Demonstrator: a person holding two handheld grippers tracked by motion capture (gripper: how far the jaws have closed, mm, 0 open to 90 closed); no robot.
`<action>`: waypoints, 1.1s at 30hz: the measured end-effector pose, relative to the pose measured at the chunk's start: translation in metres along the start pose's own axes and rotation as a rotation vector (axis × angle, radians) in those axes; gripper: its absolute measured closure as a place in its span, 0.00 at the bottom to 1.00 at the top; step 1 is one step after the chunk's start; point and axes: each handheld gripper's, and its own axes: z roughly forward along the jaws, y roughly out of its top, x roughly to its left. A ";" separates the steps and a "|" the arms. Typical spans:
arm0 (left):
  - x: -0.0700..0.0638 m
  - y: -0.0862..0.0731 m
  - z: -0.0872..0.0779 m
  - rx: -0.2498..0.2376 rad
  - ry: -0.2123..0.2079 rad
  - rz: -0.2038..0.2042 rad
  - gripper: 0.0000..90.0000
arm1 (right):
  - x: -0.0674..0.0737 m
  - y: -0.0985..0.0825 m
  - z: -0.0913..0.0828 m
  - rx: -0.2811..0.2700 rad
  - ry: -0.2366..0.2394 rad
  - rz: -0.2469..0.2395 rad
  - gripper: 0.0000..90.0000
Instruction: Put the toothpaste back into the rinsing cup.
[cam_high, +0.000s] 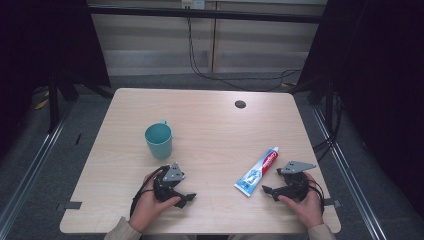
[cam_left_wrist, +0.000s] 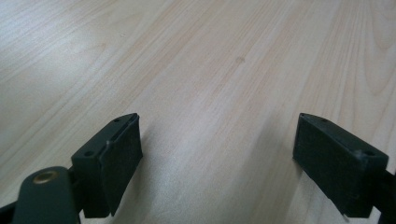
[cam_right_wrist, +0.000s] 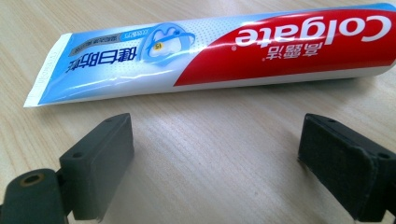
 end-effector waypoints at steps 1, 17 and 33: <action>0.000 0.000 0.000 0.000 0.000 0.000 0.17 | 0.000 0.000 0.000 0.000 0.000 -0.001 0.11; 0.000 0.000 0.000 -0.001 0.000 0.000 0.17 | -0.006 0.019 -0.006 0.164 0.001 -0.100 0.15; 0.000 0.000 0.000 -0.001 0.003 -0.001 0.17 | -0.006 0.049 -0.010 0.202 -0.005 -0.108 0.15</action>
